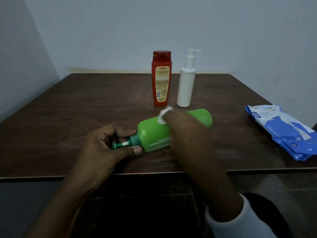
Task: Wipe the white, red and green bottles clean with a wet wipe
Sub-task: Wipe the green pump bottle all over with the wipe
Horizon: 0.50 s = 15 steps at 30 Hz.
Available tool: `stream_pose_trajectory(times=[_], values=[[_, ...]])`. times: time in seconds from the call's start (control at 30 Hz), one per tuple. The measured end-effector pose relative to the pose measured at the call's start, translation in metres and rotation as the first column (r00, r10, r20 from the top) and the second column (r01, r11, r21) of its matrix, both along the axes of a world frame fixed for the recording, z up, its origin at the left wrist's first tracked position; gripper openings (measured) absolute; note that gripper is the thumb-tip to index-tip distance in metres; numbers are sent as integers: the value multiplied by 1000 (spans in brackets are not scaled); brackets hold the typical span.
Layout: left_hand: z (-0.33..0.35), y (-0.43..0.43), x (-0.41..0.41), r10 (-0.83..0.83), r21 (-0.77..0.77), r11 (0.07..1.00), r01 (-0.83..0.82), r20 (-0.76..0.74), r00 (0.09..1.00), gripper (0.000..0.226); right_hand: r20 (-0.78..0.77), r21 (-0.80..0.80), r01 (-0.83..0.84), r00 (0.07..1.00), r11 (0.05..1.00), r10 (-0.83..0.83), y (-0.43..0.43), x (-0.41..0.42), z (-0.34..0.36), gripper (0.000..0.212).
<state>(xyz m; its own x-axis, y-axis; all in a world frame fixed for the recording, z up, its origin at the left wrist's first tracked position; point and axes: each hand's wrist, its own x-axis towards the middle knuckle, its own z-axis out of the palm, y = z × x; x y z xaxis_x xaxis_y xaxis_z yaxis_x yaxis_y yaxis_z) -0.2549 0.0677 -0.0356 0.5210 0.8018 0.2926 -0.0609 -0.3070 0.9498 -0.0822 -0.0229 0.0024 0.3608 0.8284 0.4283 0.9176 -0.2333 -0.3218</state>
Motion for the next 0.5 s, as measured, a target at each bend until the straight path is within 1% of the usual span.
stream_pose_trajectory(times=[0.03, 0.07, 0.1, 0.13, 0.2, 0.27, 0.3, 0.43, 0.5], values=[[1, -1, 0, 6, 8, 1000, -6, 3, 1000, 31, 21, 15, -108, 994, 994, 108, 3, -9, -6, 35], [1, -1, -1, 12, 15, 1000, -12, 6, 1000, 32, 73, 39, -171, 983, 985, 168, 2, -18, -7, 34], [1, -1, -1, 16, 17, 1000, -17, 8, 1000, 33, 85, 114, -192, 980, 975, 183, -2, -15, -8, 34], [0, 0, -1, 18, 14, 1000, -18, 8, 1000, 34, 50, 126, -164, 986, 978, 159, -8, -4, -7, 32], [-2, 2, 0, 15, 12, 1000, -15, 5, 1000, 35, 75, 95, -38, 997, 995, 31, -13, 28, -5, 28], [-3, 3, 0, 16, 15, 1000, -17, 9, 1000, 36, 94, 51, 129, 987, 990, -133, -18, 62, -3, 30], [-3, 3, 0, 16, 16, 1000, -16, 13, 1000, 36, 72, 53, 166, 983, 985, -169, -21, 74, 1, 33], [-2, 4, 1, 20, 11, 1000, -20, 8, 1000, 37, 29, 50, 212, 976, 976, -214, -29, 77, -3, 36], [-3, 5, 1, 21, 20, 1000, -21, 5, 1000, 36, -35, 86, 149, 989, 985, -147, -20, 57, -7, 32]])
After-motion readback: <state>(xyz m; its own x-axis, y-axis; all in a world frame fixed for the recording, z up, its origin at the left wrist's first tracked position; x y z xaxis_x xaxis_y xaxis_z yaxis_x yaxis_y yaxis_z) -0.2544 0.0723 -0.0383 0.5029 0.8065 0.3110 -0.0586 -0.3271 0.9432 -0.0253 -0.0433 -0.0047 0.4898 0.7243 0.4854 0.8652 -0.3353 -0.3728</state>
